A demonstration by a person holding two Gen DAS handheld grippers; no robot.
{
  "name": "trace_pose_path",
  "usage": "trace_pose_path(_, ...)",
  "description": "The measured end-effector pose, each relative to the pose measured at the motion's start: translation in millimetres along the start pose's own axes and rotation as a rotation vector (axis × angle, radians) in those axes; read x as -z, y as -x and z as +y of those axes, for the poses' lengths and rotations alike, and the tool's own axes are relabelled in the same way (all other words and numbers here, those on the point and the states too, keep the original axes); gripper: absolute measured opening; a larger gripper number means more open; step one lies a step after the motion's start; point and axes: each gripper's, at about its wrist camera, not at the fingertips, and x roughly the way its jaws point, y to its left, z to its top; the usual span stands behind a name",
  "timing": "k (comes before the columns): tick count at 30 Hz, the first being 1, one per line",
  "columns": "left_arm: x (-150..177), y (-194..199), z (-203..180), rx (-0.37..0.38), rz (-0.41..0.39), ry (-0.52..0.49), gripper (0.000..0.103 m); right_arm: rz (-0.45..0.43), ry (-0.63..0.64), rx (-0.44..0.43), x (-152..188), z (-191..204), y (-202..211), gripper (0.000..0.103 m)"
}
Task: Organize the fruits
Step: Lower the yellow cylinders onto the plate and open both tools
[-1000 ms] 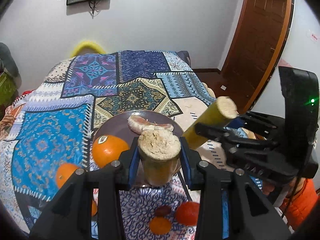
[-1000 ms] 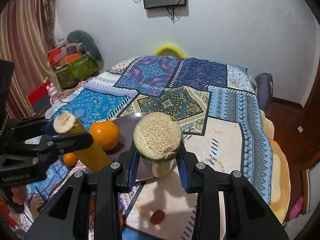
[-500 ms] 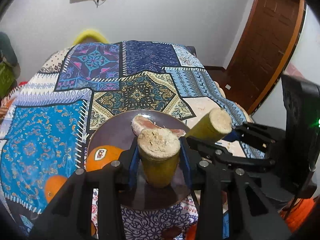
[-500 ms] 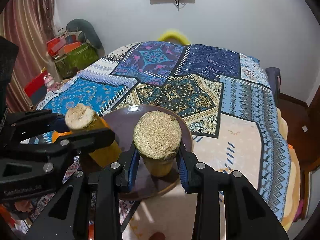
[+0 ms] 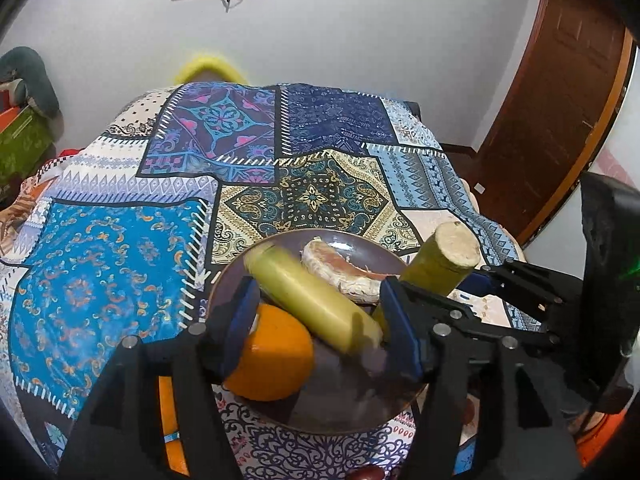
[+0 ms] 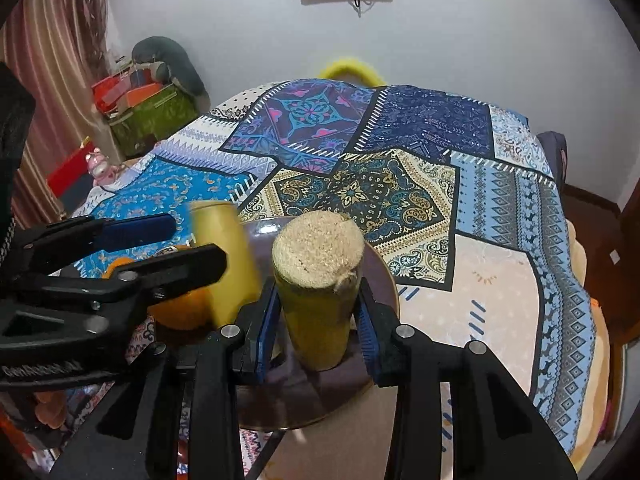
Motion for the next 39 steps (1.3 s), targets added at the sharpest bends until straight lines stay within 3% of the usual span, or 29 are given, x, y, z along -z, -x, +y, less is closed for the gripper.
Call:
trace_pose_path(10,10.1,32.7,24.8,-0.033,-0.033,0.010,0.062,0.006,0.047,0.009,0.7,9.8,-1.7,0.032)
trace_pose_path(28,69.1,89.3,86.0,-0.119,-0.024,0.043,0.064,0.030,0.112,0.049,-7.2,31.0,-1.8,0.035)
trace_pose_path(39,85.7,112.4,96.8,-0.125,-0.034,0.056,0.064,0.050,0.216,0.036,-0.6,69.4,-1.8,0.047)
